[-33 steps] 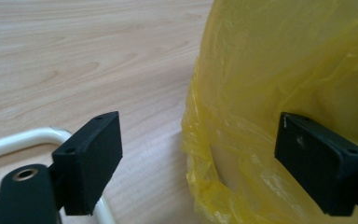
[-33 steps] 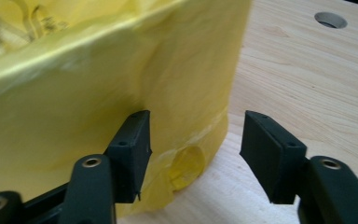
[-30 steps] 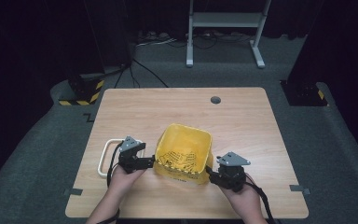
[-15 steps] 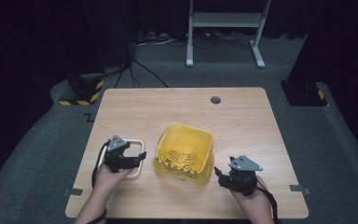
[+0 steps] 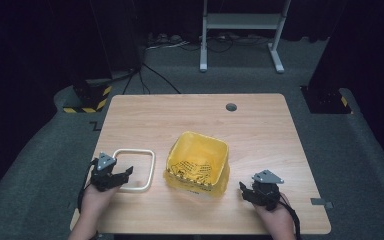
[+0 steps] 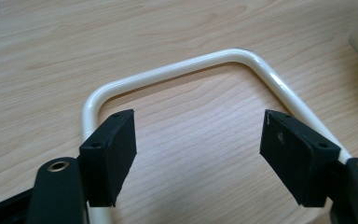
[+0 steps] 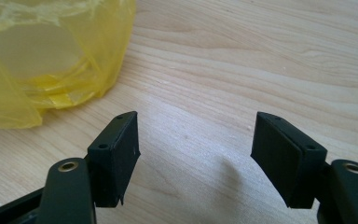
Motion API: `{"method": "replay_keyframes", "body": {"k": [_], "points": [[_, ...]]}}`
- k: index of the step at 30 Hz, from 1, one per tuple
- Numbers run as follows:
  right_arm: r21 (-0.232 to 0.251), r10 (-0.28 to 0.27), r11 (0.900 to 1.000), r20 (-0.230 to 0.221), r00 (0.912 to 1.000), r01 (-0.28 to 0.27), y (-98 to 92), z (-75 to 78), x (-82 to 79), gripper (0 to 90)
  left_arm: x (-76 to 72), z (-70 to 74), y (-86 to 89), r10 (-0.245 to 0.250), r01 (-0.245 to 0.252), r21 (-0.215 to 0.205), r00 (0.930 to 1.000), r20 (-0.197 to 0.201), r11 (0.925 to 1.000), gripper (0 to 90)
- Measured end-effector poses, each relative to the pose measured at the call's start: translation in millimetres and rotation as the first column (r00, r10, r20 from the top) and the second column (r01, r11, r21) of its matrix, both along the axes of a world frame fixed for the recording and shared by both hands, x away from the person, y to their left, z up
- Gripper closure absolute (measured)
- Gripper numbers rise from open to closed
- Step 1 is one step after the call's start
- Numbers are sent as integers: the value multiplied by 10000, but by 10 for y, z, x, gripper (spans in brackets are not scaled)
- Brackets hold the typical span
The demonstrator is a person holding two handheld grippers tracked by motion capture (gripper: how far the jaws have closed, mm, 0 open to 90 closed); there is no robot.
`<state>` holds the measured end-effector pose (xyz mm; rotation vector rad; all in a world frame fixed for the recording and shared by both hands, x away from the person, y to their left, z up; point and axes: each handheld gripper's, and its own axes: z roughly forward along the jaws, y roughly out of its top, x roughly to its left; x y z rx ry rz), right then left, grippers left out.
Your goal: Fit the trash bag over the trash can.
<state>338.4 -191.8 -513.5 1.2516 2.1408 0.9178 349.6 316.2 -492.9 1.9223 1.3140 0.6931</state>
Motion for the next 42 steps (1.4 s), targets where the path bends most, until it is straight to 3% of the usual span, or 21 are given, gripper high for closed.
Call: {"method": "replay_keyframes", "body": {"k": [3,7,15,20,31,35,42], "points": [[-18,-67,10000,-89,9999,67,-7,-14,1,323,-10,-13,91,566,-567,-306,9984,-51,9979,354],[-66,-9,10000,-308,9995,7,-5,-47,5,325,24,-73,239,1428,-1447,-347,9883,-528,9889,400],[84,16,10000,-506,9987,-11,-10,-72,23,326,55,-245,380,1841,-1941,-611,9728,-1408,9791,553],[282,-2,9996,-585,9983,19,-30,-80,27,324,49,-275,406,2176,-2263,-567,9674,-1294,9724,625],[434,36,9991,-570,9984,-11,-46,-93,34,318,44,-319,369,2299,-2365,-731,9691,-893,9689,772],[445,9,9990,-516,9987,14,-46,-98,30,318,48,-338,324,2185,-2231,-693,9735,-679,9723,799],[509,21,9987,-417,9991,1,-42,-109,36,316,71,-333,297,2013,-2074,-1093,9774,-642,9721,811]]}}
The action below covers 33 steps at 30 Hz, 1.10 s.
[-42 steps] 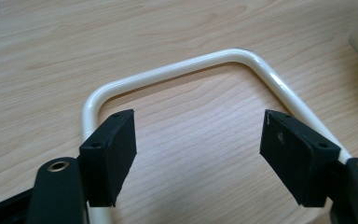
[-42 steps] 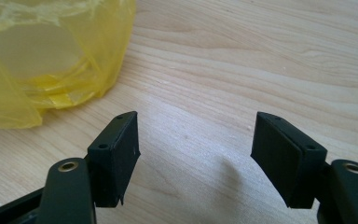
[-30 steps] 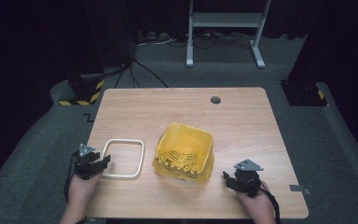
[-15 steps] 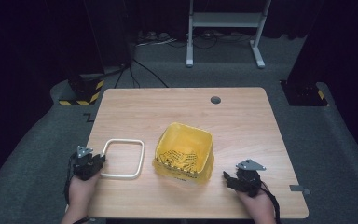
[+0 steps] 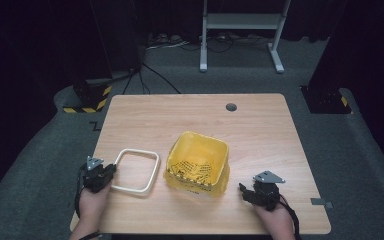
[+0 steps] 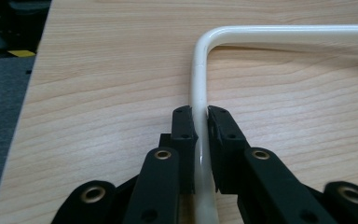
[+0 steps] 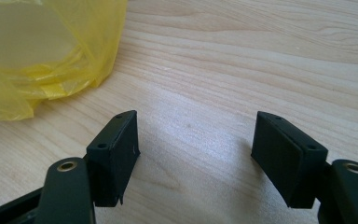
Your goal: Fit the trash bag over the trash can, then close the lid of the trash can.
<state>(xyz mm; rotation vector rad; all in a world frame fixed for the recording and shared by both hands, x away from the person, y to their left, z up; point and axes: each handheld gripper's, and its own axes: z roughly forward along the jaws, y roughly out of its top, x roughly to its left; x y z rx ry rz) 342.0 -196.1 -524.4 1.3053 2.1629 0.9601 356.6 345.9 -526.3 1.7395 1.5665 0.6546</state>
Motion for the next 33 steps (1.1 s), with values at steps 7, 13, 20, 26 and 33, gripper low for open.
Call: {"method": "replay_keyframes", "body": {"k": [7,13,20,26,33], "points": [[2,-33,10000,-3,10000,33,15,0,9,316,-14,126,-47,138,-136,-43,9985,529,9999,812],[-5,15,10000,-2,10000,-15,14,0,16,316,-35,251,-132,54,-47,-76,9953,970,10000,812],[2,5,10000,-15,10000,-5,15,0,14,311,-101,431,-219,5,52,-311,9838,1791,9995,811],[-31,140,9999,-46,9999,-140,23,-2,18,276,-130,516,-298,-125,199,-325,9770,2127,9993,812],[-34,142,9999,-68,9999,-142,29,-2,18,268,-184,630,-329,-59,162,-399,9691,2464,9991,812]]}}
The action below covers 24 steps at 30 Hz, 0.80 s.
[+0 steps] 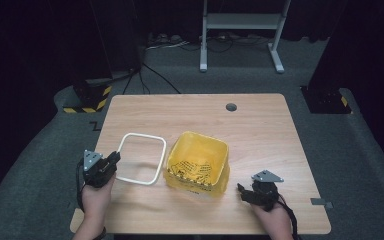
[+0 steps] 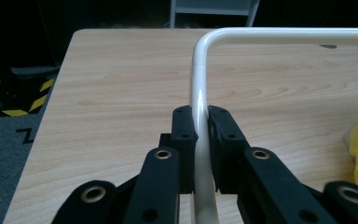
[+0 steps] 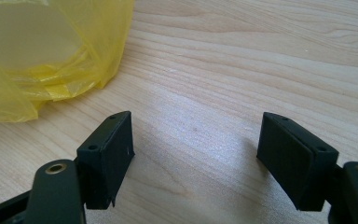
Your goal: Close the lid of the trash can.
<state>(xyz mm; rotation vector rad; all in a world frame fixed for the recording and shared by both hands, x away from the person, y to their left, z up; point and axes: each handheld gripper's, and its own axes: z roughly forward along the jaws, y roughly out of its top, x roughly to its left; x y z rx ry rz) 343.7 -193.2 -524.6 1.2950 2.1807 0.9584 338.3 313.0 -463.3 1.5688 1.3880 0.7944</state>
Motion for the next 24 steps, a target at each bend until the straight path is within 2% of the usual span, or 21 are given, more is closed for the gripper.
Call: {"method": "replay_keyframes", "body": {"k": [5,11,12,24], "points": [[-1,0,10000,1,10000,0,0,0,0,268,-69,111,-14,77,-69,-183,9989,462,9998,812],[-1,-3,10000,-3,10000,3,0,0,0,260,-141,247,-113,-44,67,-233,9953,969,9997,812],[-9,-73,10000,-34,10000,73,1,0,2,249,-153,276,-136,-94,107,-123,9944,1052,9999,811],[-7,-112,9999,-48,9999,112,1,-2,8,236,-209,505,-403,-448,485,-215,9877,1496,9986,812]]}}
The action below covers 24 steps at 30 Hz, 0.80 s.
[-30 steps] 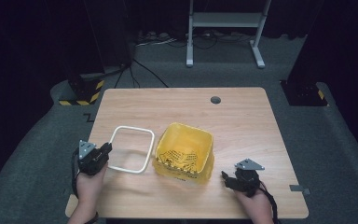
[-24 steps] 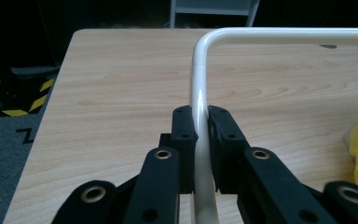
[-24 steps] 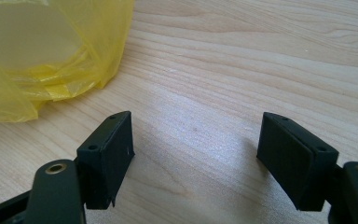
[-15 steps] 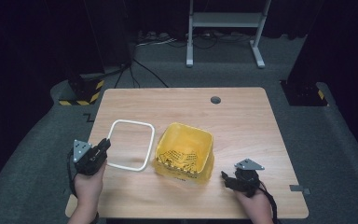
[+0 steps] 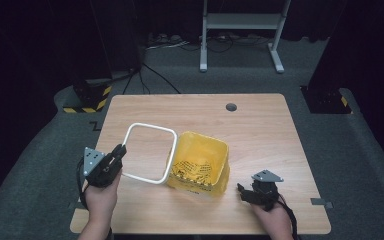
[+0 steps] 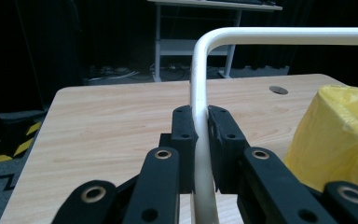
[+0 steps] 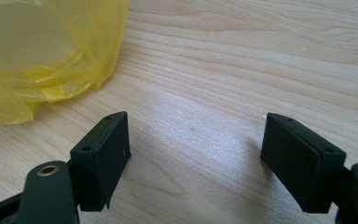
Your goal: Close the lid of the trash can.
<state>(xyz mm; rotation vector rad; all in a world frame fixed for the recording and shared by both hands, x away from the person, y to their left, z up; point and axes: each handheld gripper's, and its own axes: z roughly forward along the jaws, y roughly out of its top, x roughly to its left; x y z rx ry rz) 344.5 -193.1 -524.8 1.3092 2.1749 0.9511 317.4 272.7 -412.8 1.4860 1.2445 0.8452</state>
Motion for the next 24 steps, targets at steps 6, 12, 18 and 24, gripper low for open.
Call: {"method": "replay_keyframes", "body": {"k": [6,12,18,24], "points": [[-19,92,10000,-27,10000,-92,8,-2,-1,211,9,95,-134,-59,57,149,9998,180,9999,812],[-37,109,9999,-1,9999,-109,12,1,-16,232,0,180,-329,-356,341,330,9982,476,9989,812],[-235,-236,9994,744,9969,254,24,72,-76,230,66,193,-604,-831,823,162,9949,573,9965,812],[433,-438,9984,2049,9778,356,16,311,-203,249,147,189,-887,-1401,1406,-14,9878,683,9901,812]]}}
